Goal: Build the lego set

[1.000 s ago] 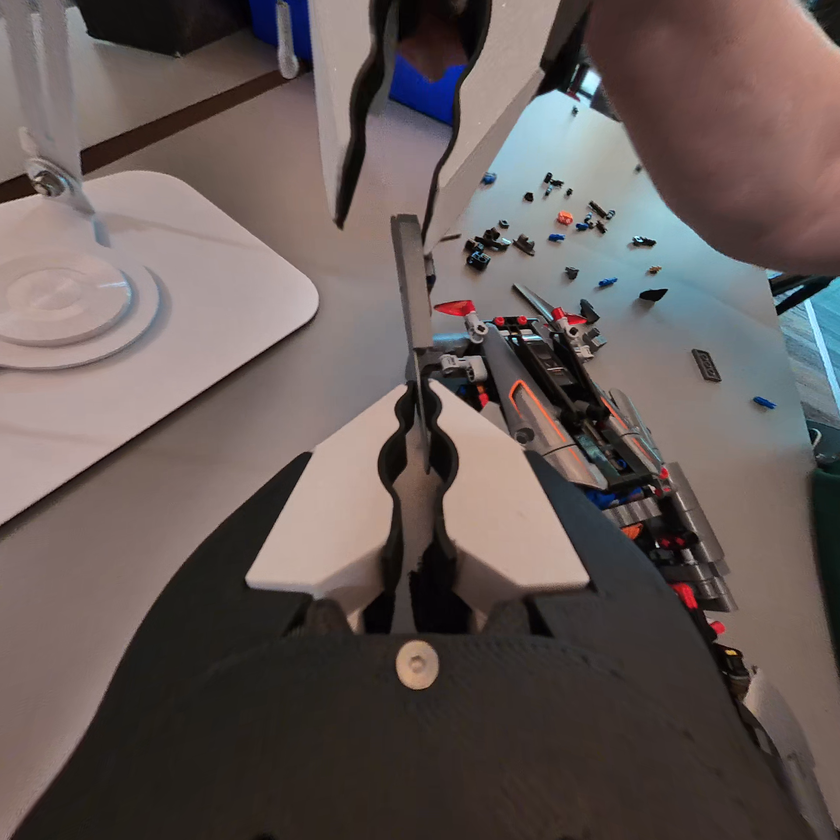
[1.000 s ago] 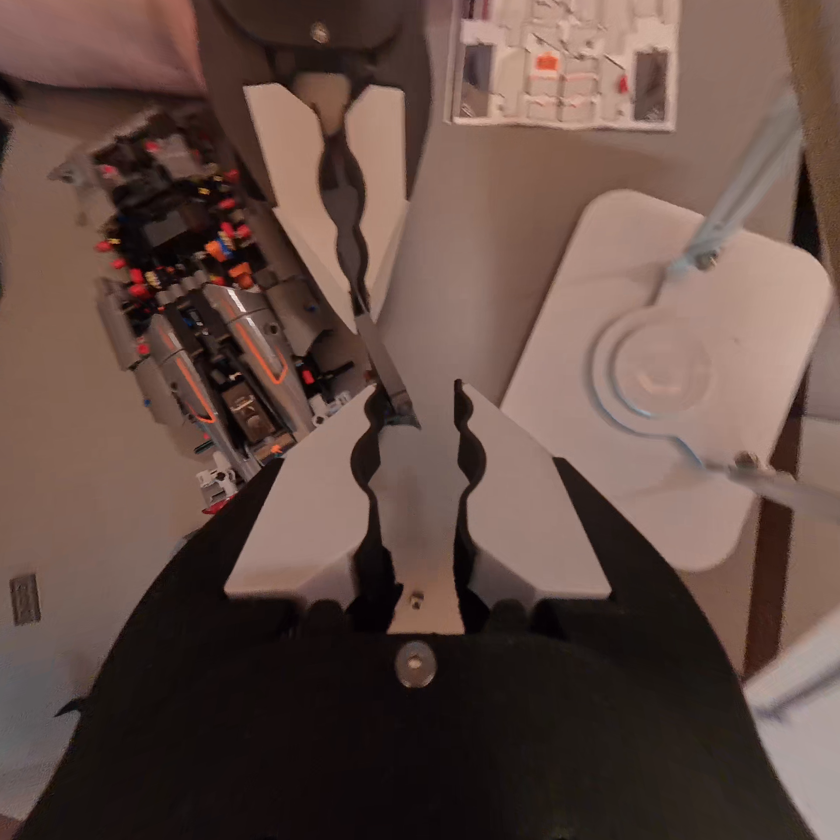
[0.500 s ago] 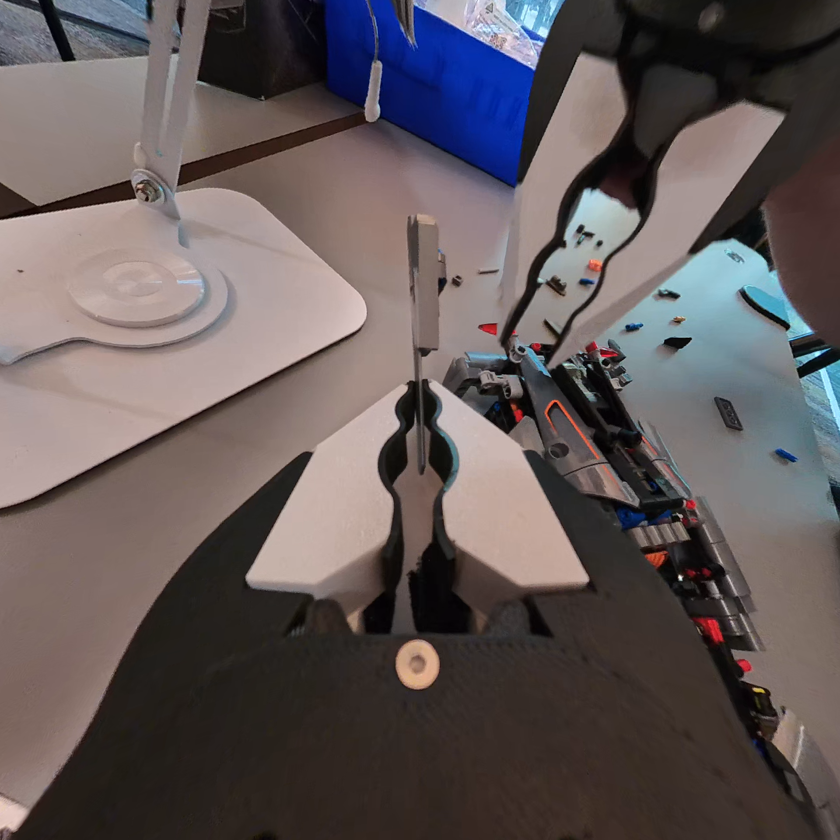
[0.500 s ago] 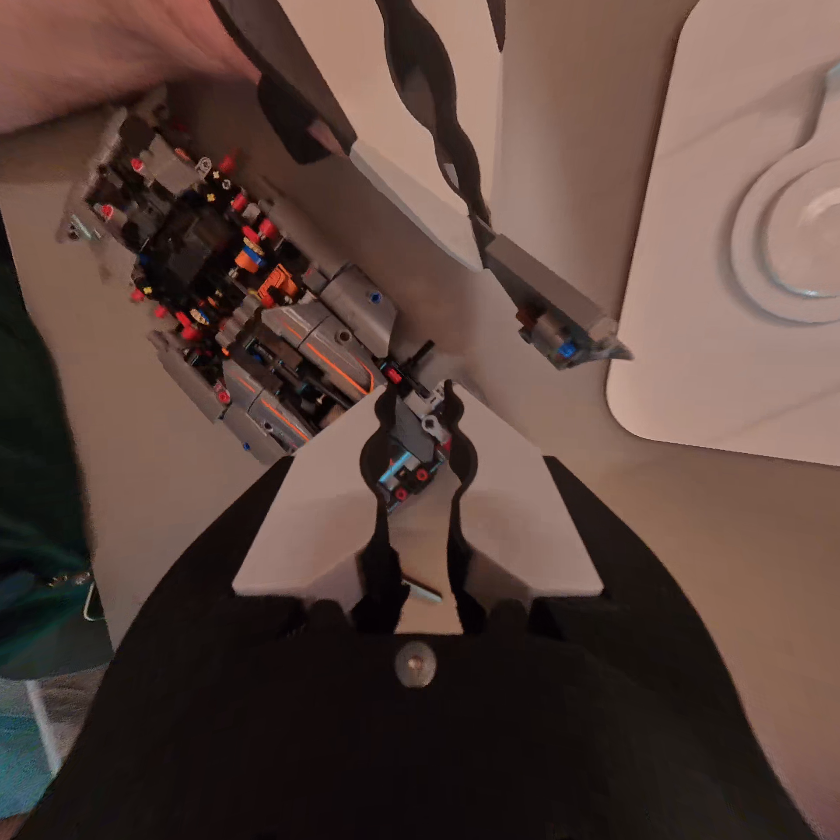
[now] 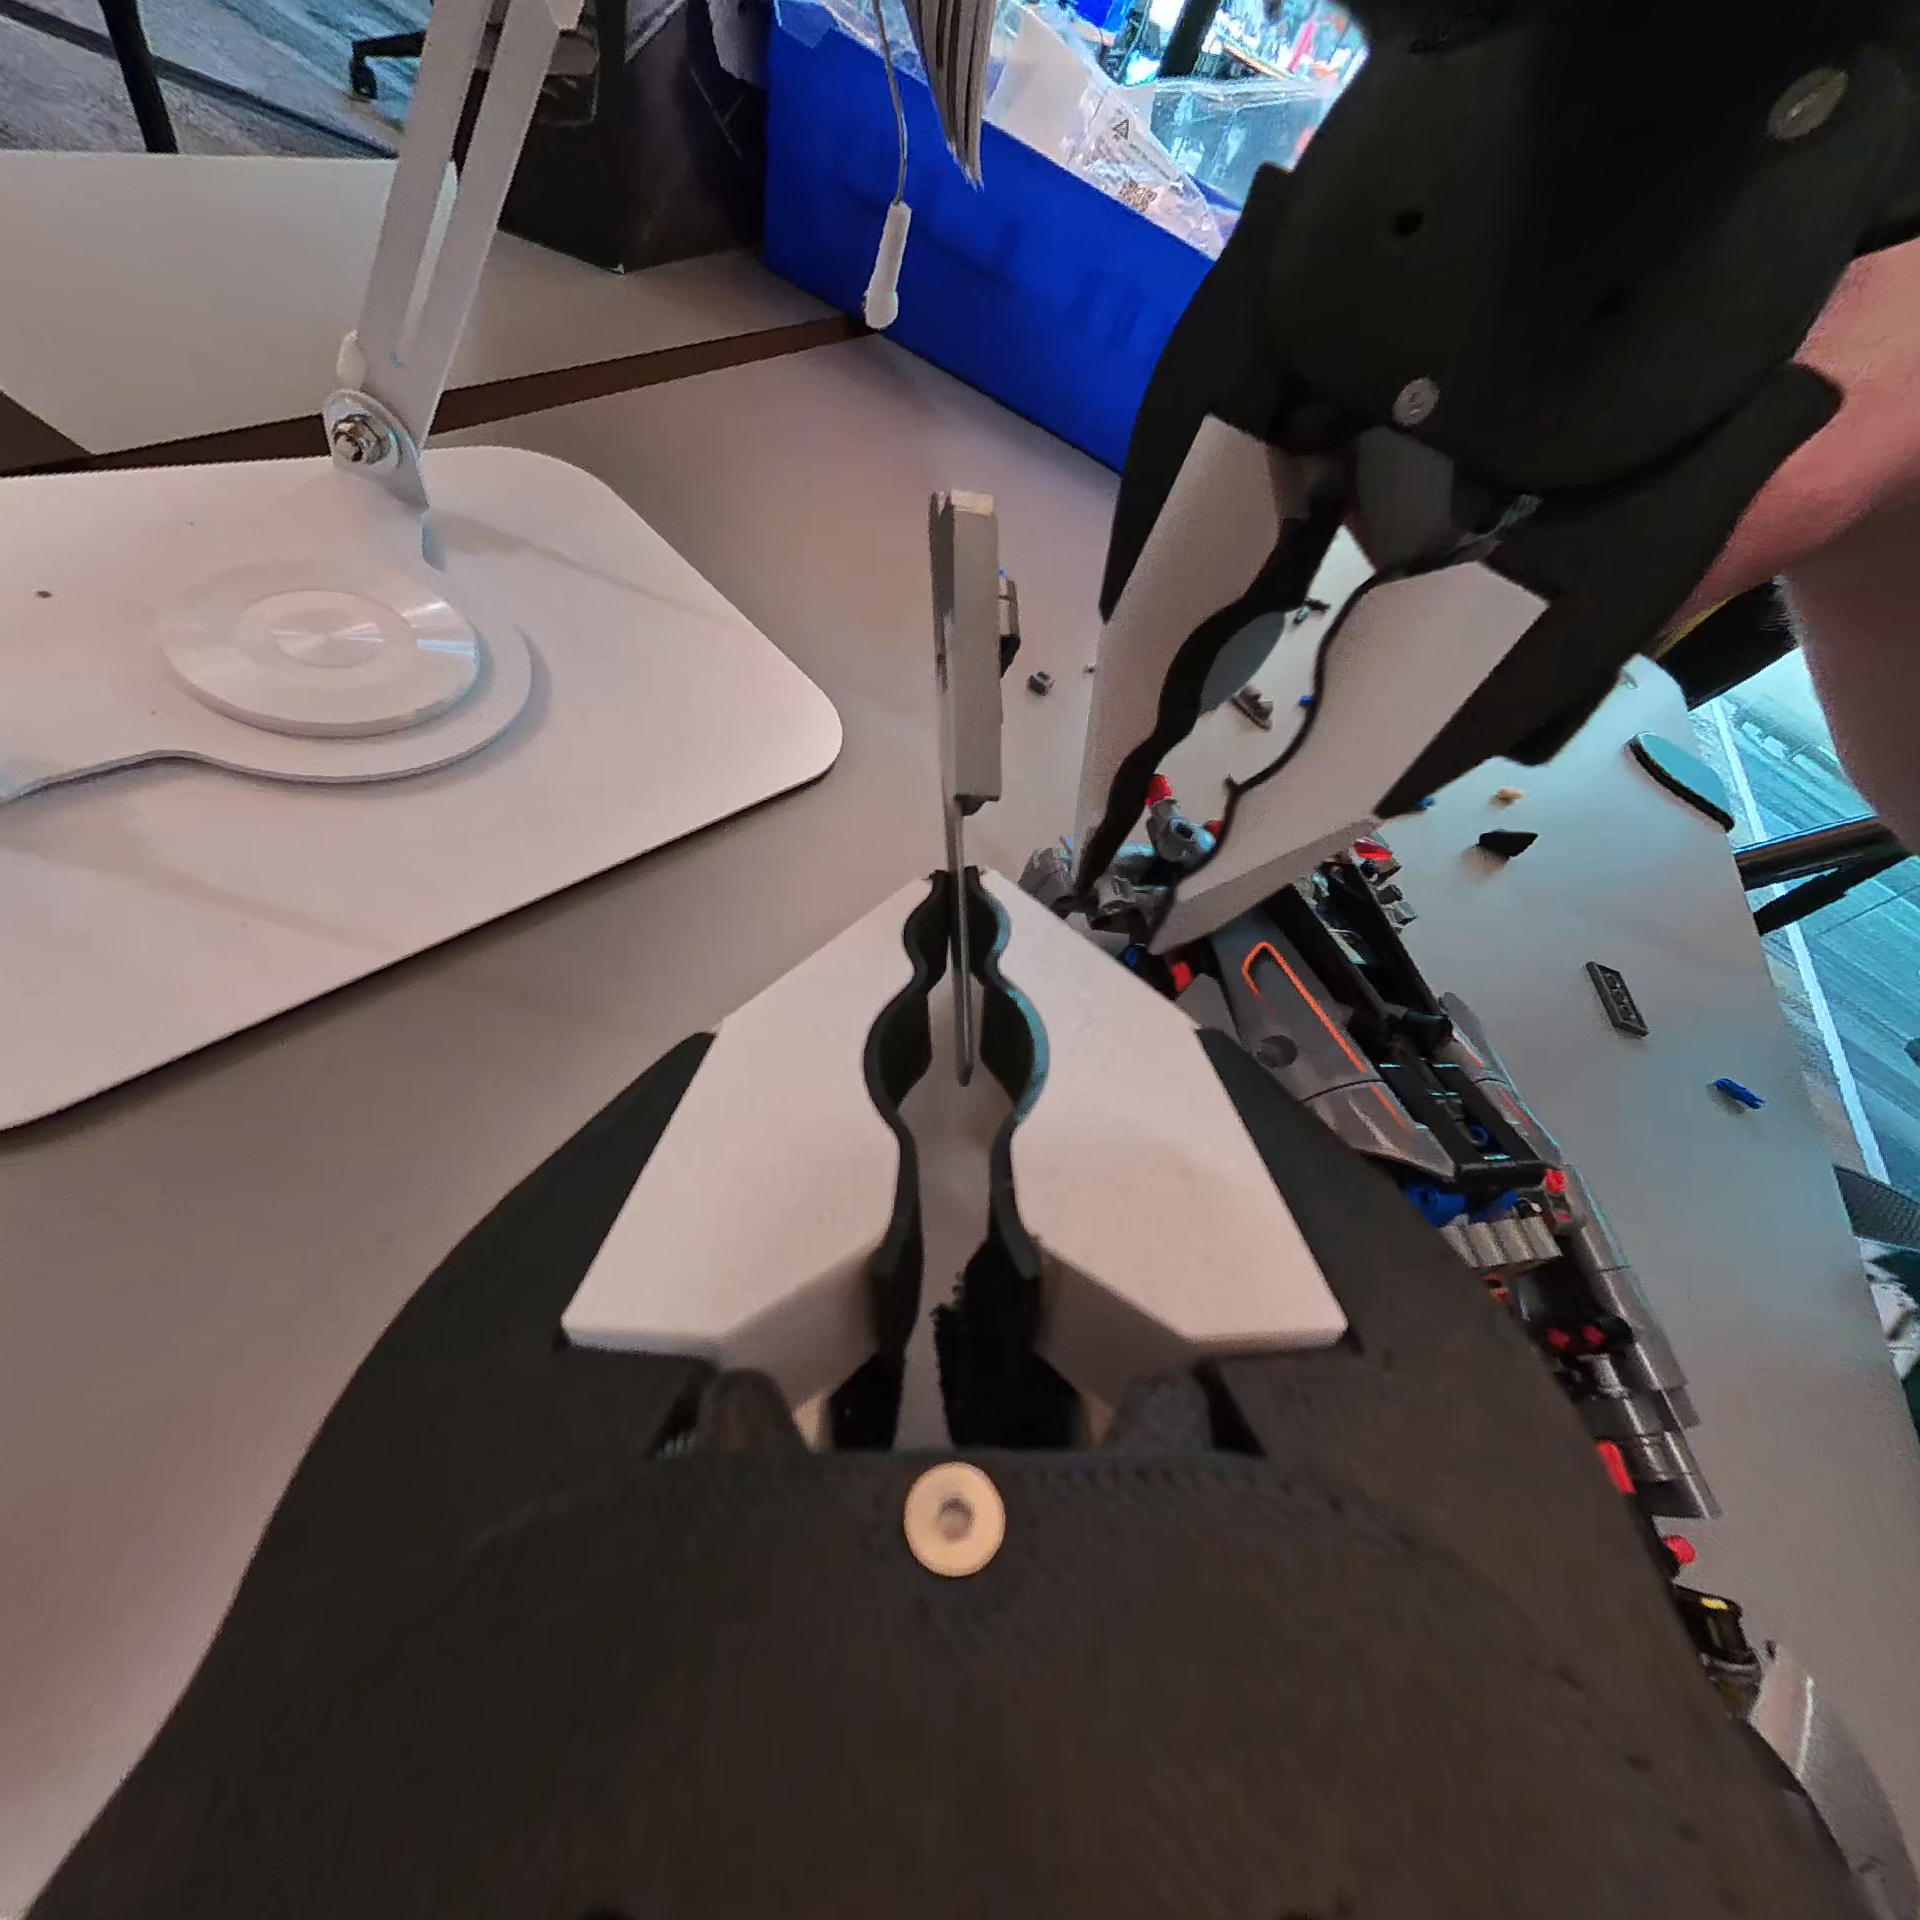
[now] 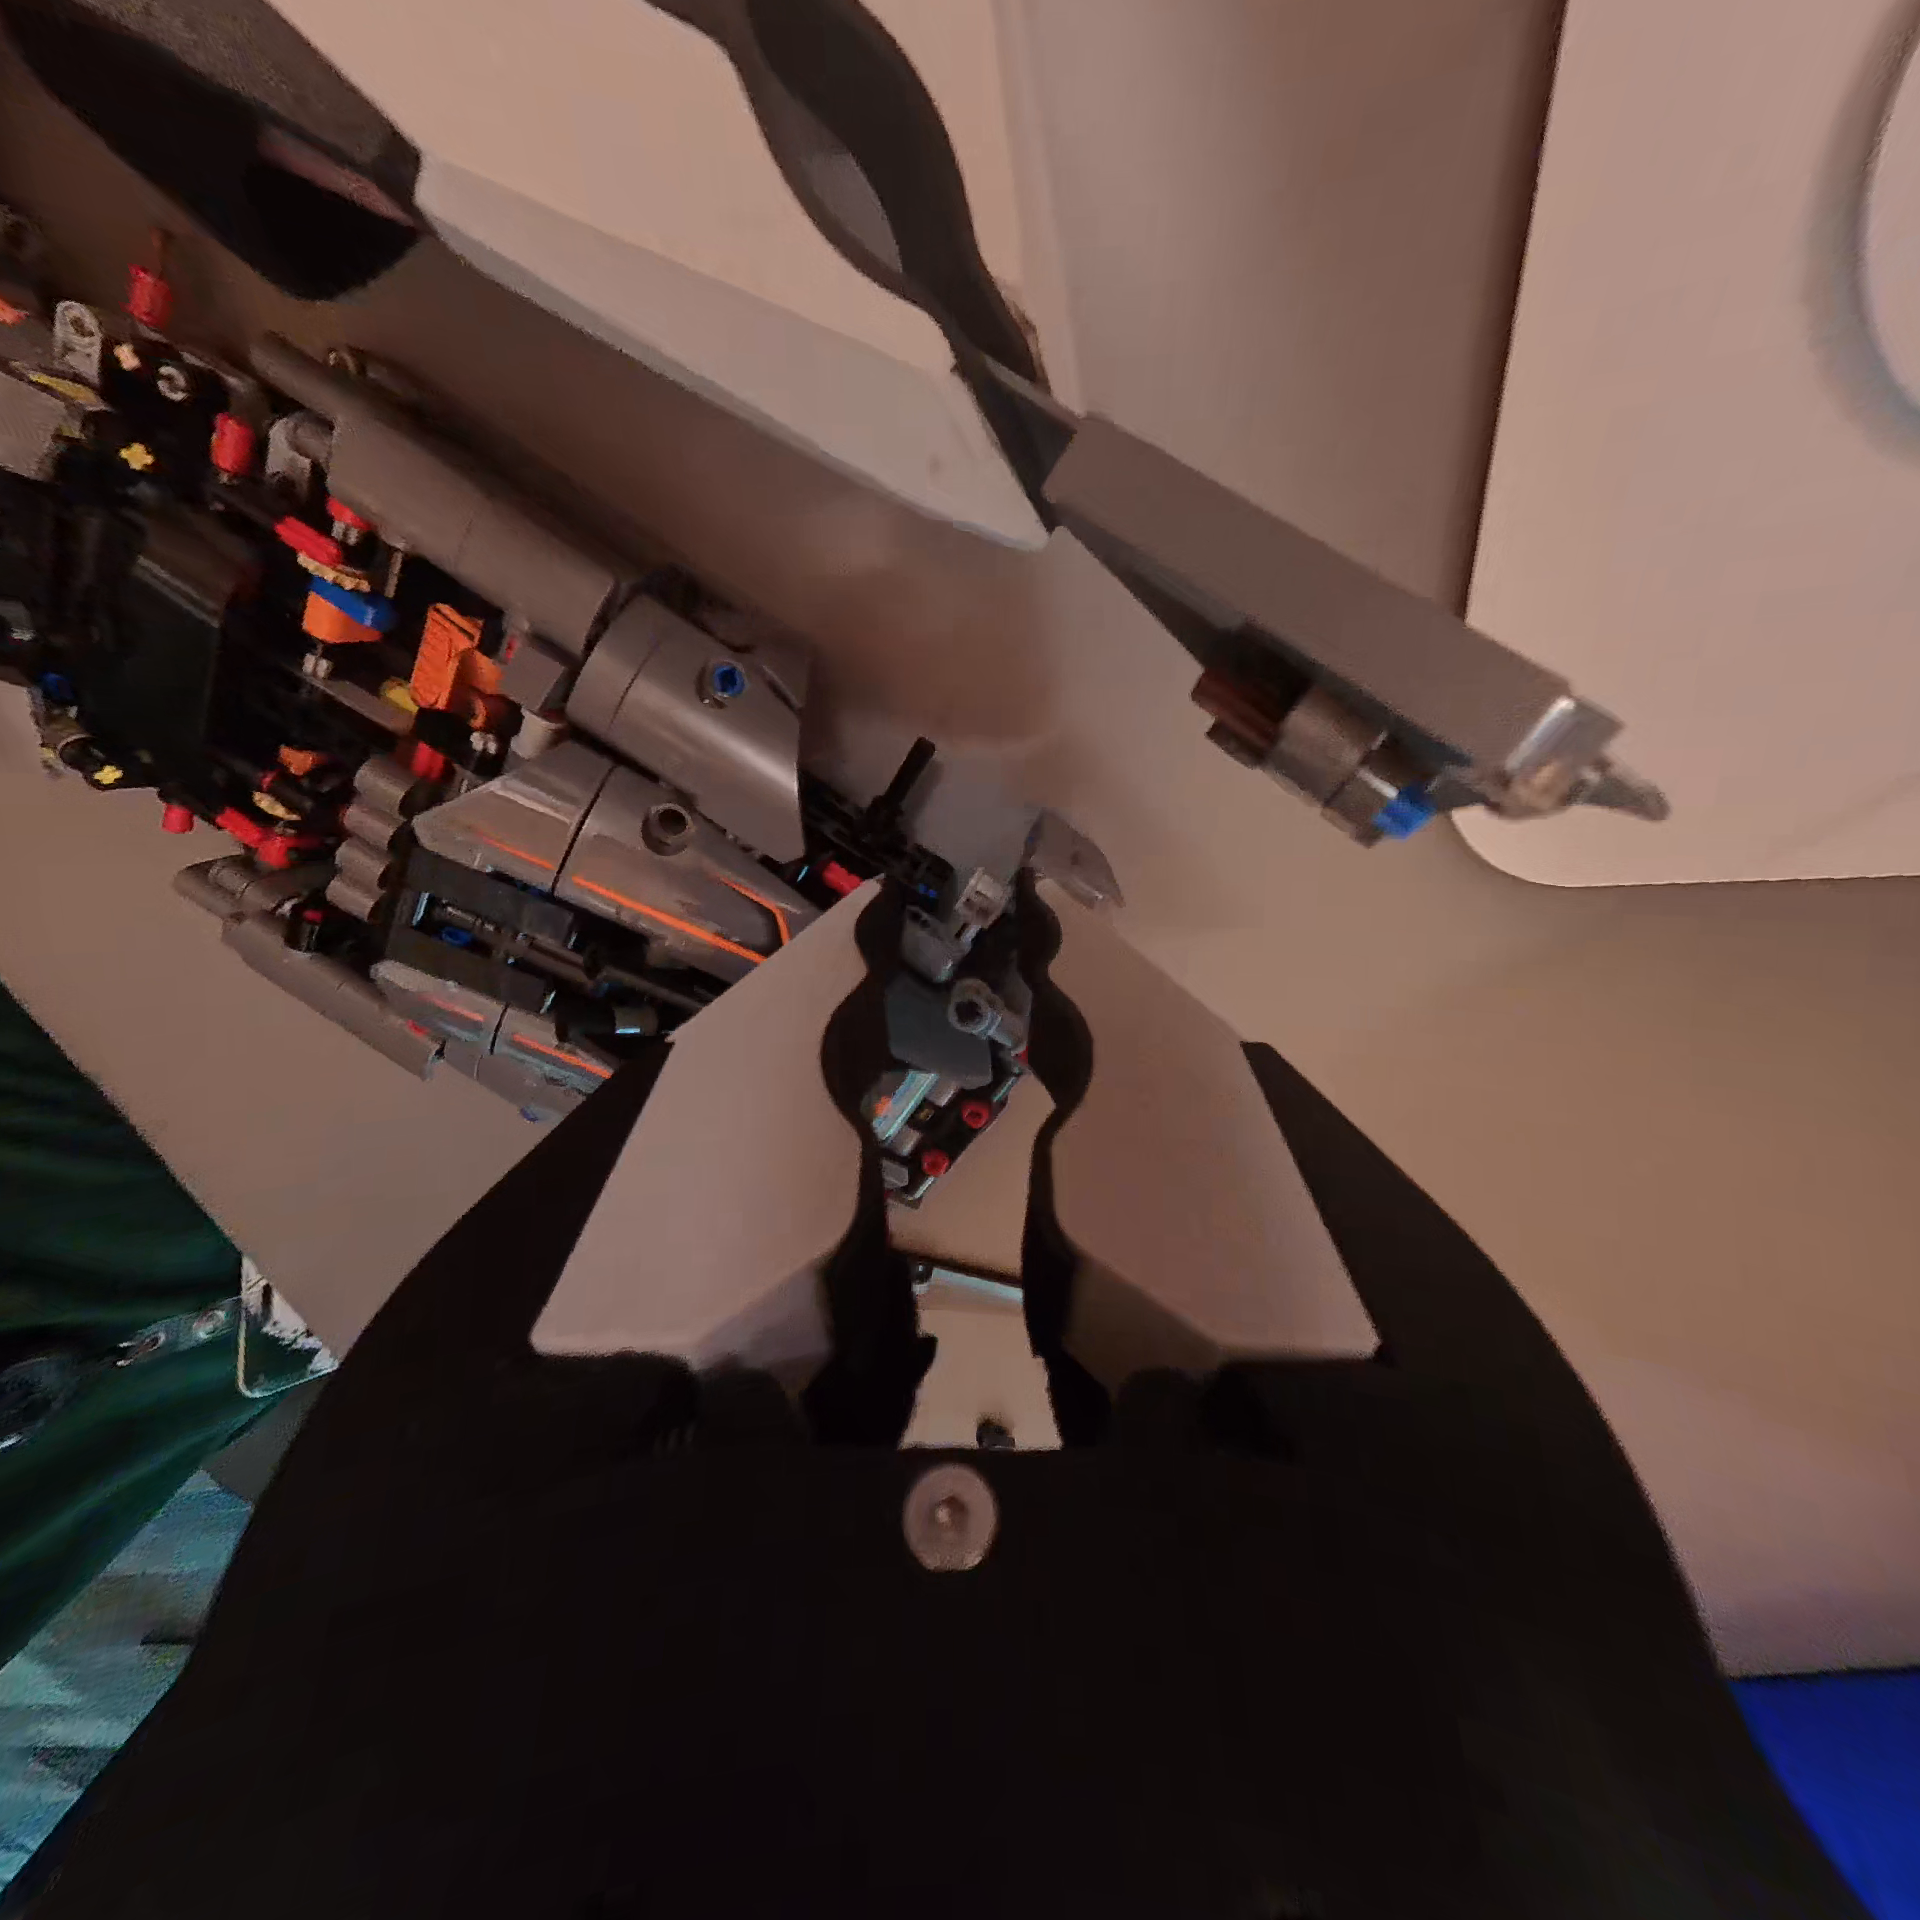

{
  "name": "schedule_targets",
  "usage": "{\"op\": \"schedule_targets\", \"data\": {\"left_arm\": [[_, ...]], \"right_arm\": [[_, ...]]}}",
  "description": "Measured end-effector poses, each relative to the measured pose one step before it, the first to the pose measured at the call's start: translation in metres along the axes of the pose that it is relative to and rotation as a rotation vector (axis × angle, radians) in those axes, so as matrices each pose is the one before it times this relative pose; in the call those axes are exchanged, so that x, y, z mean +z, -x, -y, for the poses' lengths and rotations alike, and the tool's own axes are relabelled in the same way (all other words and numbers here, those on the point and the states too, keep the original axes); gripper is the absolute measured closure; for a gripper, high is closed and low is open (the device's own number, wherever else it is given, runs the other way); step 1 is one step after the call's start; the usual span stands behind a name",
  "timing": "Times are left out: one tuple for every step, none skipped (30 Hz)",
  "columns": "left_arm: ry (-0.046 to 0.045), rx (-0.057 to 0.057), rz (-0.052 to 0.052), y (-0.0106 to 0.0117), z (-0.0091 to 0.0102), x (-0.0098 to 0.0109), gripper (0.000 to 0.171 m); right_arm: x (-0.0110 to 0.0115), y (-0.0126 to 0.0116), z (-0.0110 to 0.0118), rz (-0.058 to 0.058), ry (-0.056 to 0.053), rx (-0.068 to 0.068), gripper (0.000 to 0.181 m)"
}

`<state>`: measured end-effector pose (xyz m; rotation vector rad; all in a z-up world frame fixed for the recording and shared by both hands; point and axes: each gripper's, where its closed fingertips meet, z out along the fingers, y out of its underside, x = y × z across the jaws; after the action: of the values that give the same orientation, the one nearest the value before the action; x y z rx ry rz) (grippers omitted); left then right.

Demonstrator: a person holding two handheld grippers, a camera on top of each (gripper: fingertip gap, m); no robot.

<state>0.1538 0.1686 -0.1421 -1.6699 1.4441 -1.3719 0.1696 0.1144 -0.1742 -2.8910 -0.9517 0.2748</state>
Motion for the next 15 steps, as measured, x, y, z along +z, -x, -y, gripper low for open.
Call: {"op": "schedule_targets", "data": {"left_arm": [[-0.00064, 0.0014, -0.0018, -0.00078, 0.00055, -0.0002, 0.171], [-0.00166, 0.0016, 0.0003, -0.0005, 0.00058, -0.0004, 0.171], [-0.00244, 0.0005, -0.0007, -0.00059, 0.00059, -0.00043, 0.171], [-0.00284, -0.0007, -0.0023, -0.00051, 0.00051, -0.00027, 0.171], [-0.00268, -0.0024, -0.0021, -0.00018, 0.00026, -0.00012, 0.171], [-0.00129, -0.0042, -0.0032, 0.0, -0.00005, 0.00022, 0.171], [-0.0008, -0.0037, -0.0036, -0.00003, -0.00028, 0.00036, 0.171], [-0.00049, -0.0037, -0.0027, 0.00028, -0.0003, 0.0002, 0.171], [-0.00117, -0.0032, 0.0004, 0.00071, -0.00012, 0.00021, 0.171], [-0.00123, -0.0029, 0.0007, 0.00074, -0.00018, 0.00003, 0.171], [-0.00243, -0.0042, -0.0004, 0.00074, 0.00013, -0.00008, 0.171], [-0.00338, -0.006, -0.0028, 0.00054, 0.00016, 0.00001, 0.171], [-0.00394, -0.0062, -0.0034, 0.00042, 0.00037, 0.0001, 0.171], [-0.00315, -0.0056, -0.0019, 0.00065, 0.00006, 0.00013, 0.171], [-0.00054, -0.004, -0.0012, 0.00076, -0.00013, 0.00021, 0.171]], "right_arm": [[0.00083, -0.0016, 0.0004, -0.0113, 0.0058, 0.0041, 0.166], [0.0001, -0.00177, -0.00028, -0.0118, 0.0079, 0.0035, 0.17], [-0.00032, -0.00165, -0.00039, -0.0119, 0.0071, -0.0019, 0.172], [-0.00009, -0.00027, -0.00012, -0.0039, 0.0043, -0.003, 0.172], [0.00027, 0.00007, 0.00007, -0.0021, 0.0021, -0.0042, 0.172], [-0.00001, -0.00003, 0.00028, -0.0011, -0.0007, -0.0017, 0.172], [-0.00036, 0.00021, 0.0004, 0.0022, -0.0038, -0.0008, 0.172], [-0.00081, 0.00013, 0.00016, 0.0033, -0.0084, 0.0039, 0.172], [-0.00172, -0.0013, -0.00014, -0.0023, -0.012, 0.0116, 0.171], [-0.00227, -0.0013, 0.00033, -0.0031, -0.016, 0.0099, 0.169], [-0.00205, -0.00098, 0.00055, -0.0012, -0.0157, 0.0069, 0.169], [-0.00168, -0.00261, 0.00068, -0.0091, -0.0141, 0.0074, 0.171], [-0.00047, -0.00245, -0.00118, -0.0056, 0.0006, 0.0099, 0.169], [0.00036, -0.00094, -0.00269, 0.0004, 0.0145, 0.0044, 0.166], [0.00021, 0.00104, -0.00061, 0.0081, 0.0025, -0.0043, 0.166]]}}
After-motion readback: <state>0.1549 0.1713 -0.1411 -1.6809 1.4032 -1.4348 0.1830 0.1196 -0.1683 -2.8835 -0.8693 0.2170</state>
